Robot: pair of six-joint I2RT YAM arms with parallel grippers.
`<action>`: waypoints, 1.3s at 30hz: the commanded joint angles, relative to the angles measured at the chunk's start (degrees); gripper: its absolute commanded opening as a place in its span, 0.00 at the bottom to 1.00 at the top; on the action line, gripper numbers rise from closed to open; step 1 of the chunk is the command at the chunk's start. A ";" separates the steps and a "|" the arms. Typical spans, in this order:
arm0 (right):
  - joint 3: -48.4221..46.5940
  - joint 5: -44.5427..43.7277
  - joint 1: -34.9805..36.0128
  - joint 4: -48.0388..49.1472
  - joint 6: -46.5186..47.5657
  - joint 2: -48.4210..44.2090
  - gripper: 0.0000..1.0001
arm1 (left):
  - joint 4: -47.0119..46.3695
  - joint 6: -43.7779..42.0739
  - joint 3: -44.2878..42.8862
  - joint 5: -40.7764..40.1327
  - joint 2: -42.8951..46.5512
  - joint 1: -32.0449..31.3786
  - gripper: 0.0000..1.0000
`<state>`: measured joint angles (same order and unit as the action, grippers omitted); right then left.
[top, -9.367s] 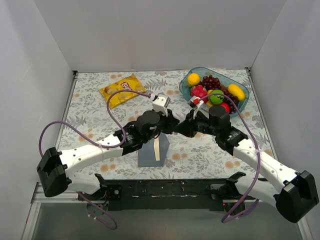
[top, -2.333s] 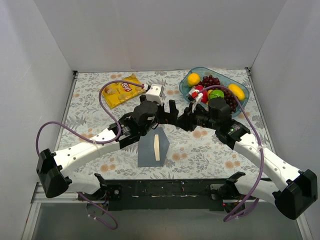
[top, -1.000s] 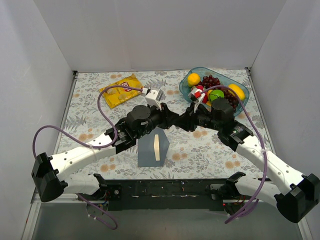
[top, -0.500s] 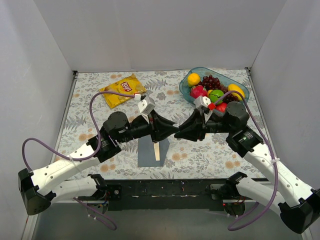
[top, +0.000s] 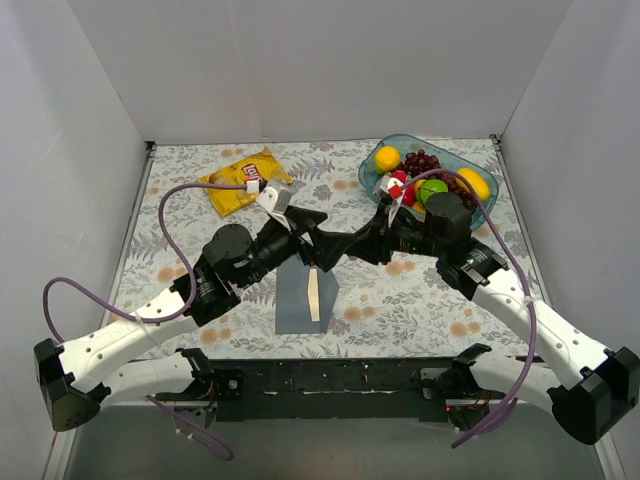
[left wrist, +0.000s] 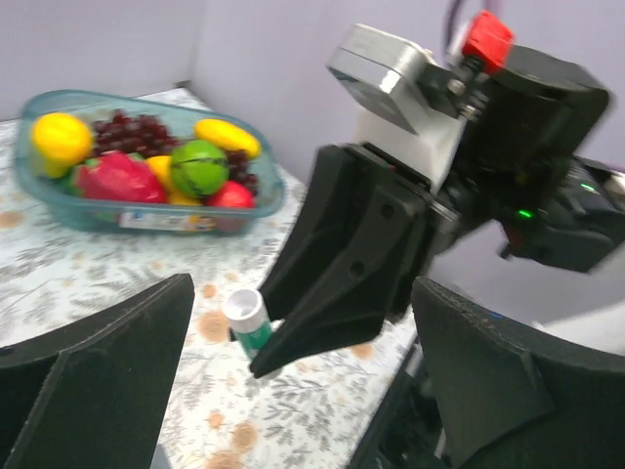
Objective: Place the letter into the envelope and seal it
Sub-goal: Unscrew the solid glue.
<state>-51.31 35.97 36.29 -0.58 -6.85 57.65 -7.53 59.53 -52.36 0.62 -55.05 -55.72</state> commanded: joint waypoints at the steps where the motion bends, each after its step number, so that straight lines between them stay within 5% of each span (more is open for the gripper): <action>1: -1.69 -6.08 0.01 1.62 -3.25 0.27 0.01 | 5.32 0.86 -4.49 -14.24 -4.09 0.09 0.88; 13: 0.51 -8.37 0.09 7.78 -8.52 -1.22 0.01 | 4.45 1.20 -5.21 -10.29 -7.71 0.09 0.70; 19: 0.77 -7.31 0.01 8.75 -9.23 -0.70 0.01 | 2.79 1.73 -4.33 -10.20 -7.18 0.09 0.49; 31: 1.04 -6.17 0.01 9.72 -10.02 -0.17 0.01 | -0.91 3.23 -2.84 -9.50 -7.18 0.09 0.47; 39: 1.39 -6.26 0.01 9.81 -10.11 -0.43 0.01 | -0.82 4.19 -2.75 -8.10 -8.06 0.09 0.12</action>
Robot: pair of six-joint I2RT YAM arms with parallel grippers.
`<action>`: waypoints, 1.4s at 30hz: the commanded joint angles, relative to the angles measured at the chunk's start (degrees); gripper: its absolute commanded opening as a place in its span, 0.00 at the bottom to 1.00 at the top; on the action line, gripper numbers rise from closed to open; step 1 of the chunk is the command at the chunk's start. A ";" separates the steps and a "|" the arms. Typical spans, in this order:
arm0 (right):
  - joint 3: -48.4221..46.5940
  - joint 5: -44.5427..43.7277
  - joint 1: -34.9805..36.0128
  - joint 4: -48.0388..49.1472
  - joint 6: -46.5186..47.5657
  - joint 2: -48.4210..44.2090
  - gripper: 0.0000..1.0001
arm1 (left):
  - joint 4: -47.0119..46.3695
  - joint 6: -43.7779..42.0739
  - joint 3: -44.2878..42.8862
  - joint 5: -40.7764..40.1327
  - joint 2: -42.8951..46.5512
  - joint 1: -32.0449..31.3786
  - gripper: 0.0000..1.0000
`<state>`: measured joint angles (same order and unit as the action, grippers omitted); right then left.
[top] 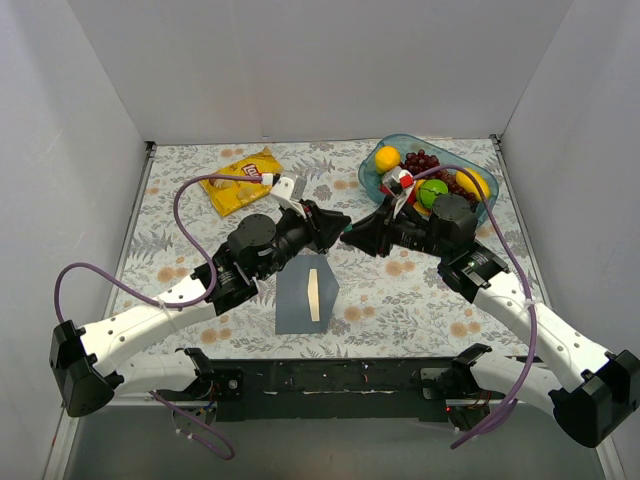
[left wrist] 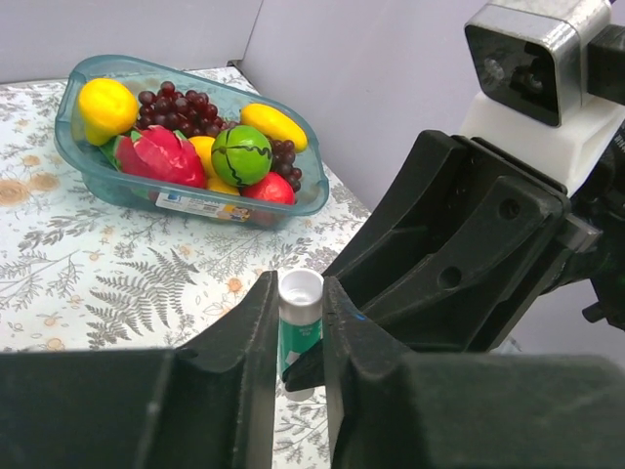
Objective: Place the letter into the envelope and seal it
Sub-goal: Unscrew the solid glue.
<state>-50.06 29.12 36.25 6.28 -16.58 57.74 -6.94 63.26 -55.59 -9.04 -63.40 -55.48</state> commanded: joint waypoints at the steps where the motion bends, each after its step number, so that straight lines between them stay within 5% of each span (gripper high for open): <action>1: 0.14 0.58 0.05 2.94 -0.38 -0.61 0.01 | -1.32 0.54 0.49 1.74 0.20 -0.06 0.07; 3: 0.32 0.41 0.05 2.94 -0.21 -0.78 0.01 | -1.32 0.63 0.48 2.36 0.11 -0.15 0.00; 9: 0.32 0.14 0.05 2.86 0.14 -1.48 0.01 | -1.85 0.55 2.15 4.55 1.69 -0.06 0.00; 11: 0.23 0.23 0.05 2.68 0.32 -1.40 0.01 | -1.50 0.19 2.33 4.82 1.96 -0.15 0.12; 13: 0.05 0.58 0.05 2.68 0.41 -1.22 0.01 | -1.58 0.28 2.77 4.47 2.48 -0.15 0.36; 16: -0.03 1.28 0.05 2.77 0.41 -0.87 0.01 | -1.94 0.19 2.77 4.12 2.23 -0.15 0.53; 22: -0.03 2.34 0.05 3.56 -0.38 -0.52 0.01 | -2.37 -0.33 1.19 4.73 0.29 -0.15 0.55; 29: 0.23 2.87 -0.04 3.91 -0.56 -0.69 0.01 | -3.34 -1.04 0.49 4.82 -0.68 -0.15 0.39; 36: 0.32 3.57 0.05 4.00 -0.39 -0.78 0.01 | -2.91 -1.21 0.40 5.69 -1.03 -0.15 0.03; 42: 1.28 13.90 0.05 7.41 3.04 -2.19 0.01 | -4.92 -4.55 2.42 14.82 2.57 -0.15 0.00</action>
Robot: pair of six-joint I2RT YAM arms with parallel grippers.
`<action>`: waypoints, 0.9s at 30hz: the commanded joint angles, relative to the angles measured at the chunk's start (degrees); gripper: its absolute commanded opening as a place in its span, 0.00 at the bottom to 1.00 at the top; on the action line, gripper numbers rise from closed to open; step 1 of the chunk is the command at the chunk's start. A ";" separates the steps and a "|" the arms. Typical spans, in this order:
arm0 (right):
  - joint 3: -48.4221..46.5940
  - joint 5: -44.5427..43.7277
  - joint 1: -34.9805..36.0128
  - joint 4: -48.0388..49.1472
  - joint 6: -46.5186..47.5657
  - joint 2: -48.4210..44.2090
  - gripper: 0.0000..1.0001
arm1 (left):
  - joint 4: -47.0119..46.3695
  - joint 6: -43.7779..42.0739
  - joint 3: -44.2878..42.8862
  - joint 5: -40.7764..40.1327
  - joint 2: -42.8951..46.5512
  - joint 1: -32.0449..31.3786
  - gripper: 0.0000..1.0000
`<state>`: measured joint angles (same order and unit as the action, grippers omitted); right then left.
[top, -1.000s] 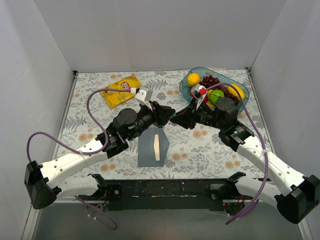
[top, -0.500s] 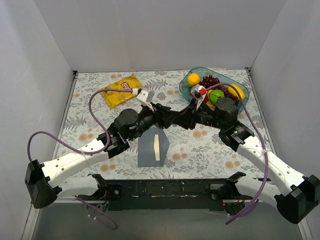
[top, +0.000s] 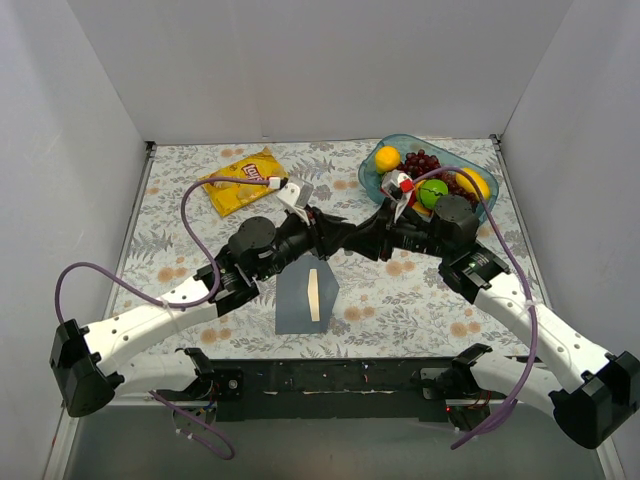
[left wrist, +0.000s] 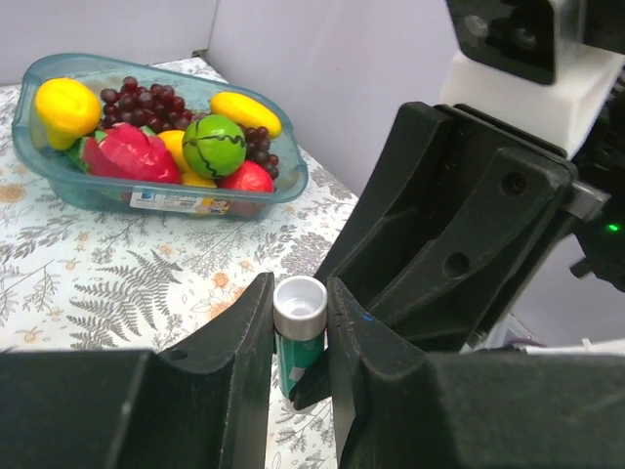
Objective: Place the letter into the envelope and seal it
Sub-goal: Unscrew the solid glue.
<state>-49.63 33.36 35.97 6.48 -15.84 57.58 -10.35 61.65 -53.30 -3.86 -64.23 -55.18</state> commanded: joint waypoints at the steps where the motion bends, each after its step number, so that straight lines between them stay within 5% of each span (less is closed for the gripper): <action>1: 0.85 12.14 0.33 8.10 2.74 -2.12 0.01 | -1.86 -3.63 0.56 13.75 3.93 -0.46 0.00; 7: 0.94 31.13 0.33 14.25 2.83 -2.12 0.01 | -1.08 -7.68 0.56 27.39 6.92 -0.37 0.00; 11: 0.41 29.94 0.33 12.17 3.96 -2.47 0.01 | -0.64 -8.56 0.82 26.56 7.80 -0.11 0.35; 12: -0.03 24.44 0.33 10.41 5.71 -2.47 0.01 | -0.81 -8.56 1.00 24.53 8.32 -0.02 0.56; 14: -1.95 15.21 0.33 4.00 7.21 -1.43 0.01 | -1.51 -7.60 1.53 16.31 8.76 -0.02 0.76; 20: -4.34 6.63 0.33 -1.04 7.05 1.92 0.01 | 2.16 -3.55 -0.22 -12.38 7.02 -0.02 0.83; 27: -4.25 3.81 0.42 -0.59 5.47 2.18 0.01 | 3.67 -3.73 -2.42 -11.26 3.23 -0.02 0.79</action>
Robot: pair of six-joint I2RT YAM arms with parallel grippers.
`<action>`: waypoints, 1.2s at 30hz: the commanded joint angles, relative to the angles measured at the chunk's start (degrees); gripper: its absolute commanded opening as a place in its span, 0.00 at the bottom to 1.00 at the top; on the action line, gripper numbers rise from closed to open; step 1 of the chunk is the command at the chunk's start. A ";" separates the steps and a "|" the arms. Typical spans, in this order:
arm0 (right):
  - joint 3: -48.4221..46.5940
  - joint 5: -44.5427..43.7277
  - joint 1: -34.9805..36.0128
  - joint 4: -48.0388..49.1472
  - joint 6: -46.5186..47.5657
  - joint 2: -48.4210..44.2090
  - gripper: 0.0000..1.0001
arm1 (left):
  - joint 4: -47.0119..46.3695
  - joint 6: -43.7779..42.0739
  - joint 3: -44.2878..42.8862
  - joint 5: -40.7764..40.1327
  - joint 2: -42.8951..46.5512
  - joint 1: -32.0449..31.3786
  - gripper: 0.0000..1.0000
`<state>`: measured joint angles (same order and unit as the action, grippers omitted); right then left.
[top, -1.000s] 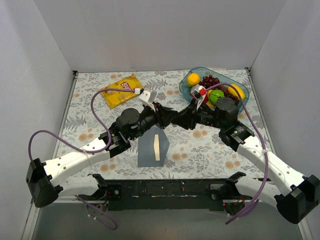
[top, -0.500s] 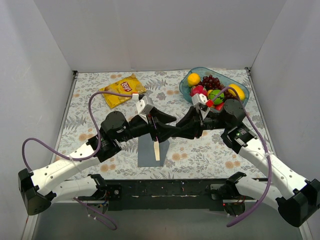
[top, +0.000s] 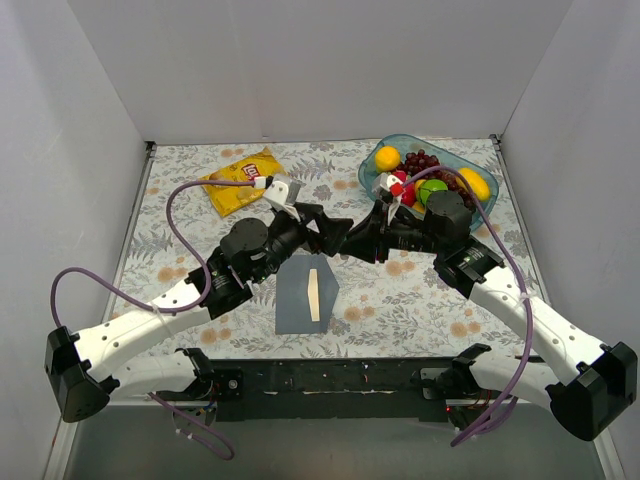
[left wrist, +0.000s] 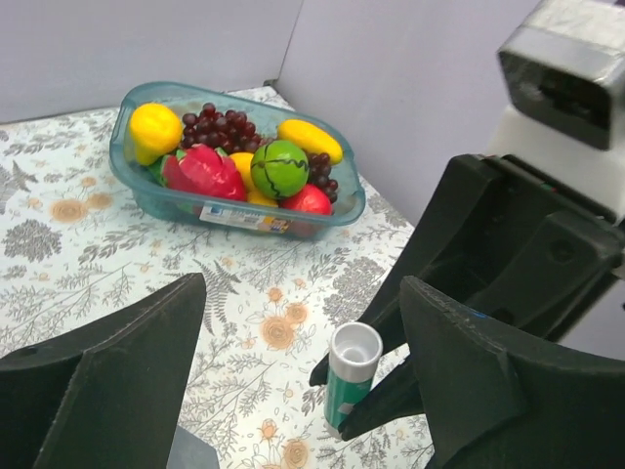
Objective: Place the letter into the envelope and seal it
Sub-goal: Unscrew the solid glue.
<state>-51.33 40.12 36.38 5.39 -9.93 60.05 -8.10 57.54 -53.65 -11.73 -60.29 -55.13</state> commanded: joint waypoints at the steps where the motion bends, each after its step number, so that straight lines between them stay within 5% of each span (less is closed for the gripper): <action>1: -2.55 -3.03 -0.08 0.59 -0.61 -0.37 0.01 | 1.33 0.29 -2.16 -2.35 -0.96 -0.06 0.77; 7: -2.11 -3.99 -0.08 1.20 -1.40 -0.38 0.01 | -0.86 -0.06 -0.93 2.58 -0.62 -0.06 0.68; 12: -2.02 -4.61 -0.08 1.47 -1.75 -0.46 0.01 | -0.69 -0.06 -0.49 4.34 -0.61 -0.06 0.49; 23: -1.49 -5.49 -0.08 2.17 -2.11 -1.16 0.01 | -1.48 1.26 0.65 7.33 -0.79 -0.06 0.50; 32: -1.49 -5.14 -0.08 2.35 -2.28 -1.17 0.01 | -1.31 1.44 0.21 8.21 -2.02 -0.06 0.41; 36: -1.32 -4.96 -0.08 2.35 -2.28 -1.34 0.01 | -1.66 1.52 0.39 7.95 -2.11 -0.06 0.30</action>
<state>-51.33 35.03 36.38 4.80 -11.86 60.01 -9.06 59.00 -53.19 -4.47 -62.33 -55.13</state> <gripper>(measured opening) 0.305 0.362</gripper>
